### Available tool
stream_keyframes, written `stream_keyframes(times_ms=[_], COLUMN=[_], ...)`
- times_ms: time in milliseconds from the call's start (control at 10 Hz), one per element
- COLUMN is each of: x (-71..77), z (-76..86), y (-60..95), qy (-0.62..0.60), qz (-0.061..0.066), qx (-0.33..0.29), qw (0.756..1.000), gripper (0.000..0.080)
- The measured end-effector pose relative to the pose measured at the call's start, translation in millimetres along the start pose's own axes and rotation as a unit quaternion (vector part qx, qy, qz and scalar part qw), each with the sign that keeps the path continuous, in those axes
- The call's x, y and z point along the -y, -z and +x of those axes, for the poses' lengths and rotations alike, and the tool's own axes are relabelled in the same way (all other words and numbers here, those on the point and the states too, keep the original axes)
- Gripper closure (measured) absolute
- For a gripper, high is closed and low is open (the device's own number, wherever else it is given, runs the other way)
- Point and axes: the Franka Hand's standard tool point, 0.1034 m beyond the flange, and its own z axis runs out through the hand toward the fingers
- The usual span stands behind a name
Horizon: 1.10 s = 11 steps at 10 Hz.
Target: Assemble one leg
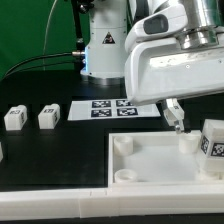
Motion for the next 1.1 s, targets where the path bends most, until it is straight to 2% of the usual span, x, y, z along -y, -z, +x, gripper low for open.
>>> stream_keyframes(times_ms=[200,300,600,800,900,1100], x=[1.0,3.4,10.0,7.5,5.7,6.3], z=[-2.6,-7.8,-4.7,-3.5,4.1,2.1], y=[-2.2,-3.4,5.2,8.3,6.0,4.9], qy=[0.000,0.000,-0.014,-0.039,-0.042,-0.042], qz=[0.003,0.009,0.028,0.032,0.032,0.032], qx=[0.020,0.059,0.210,0.299,0.305,0.303], qw=[1.000,0.998,0.977,0.953,0.951,0.952], gripper=[0.0150,0.0150,0.0150,0.0150,0.0150,0.0150])
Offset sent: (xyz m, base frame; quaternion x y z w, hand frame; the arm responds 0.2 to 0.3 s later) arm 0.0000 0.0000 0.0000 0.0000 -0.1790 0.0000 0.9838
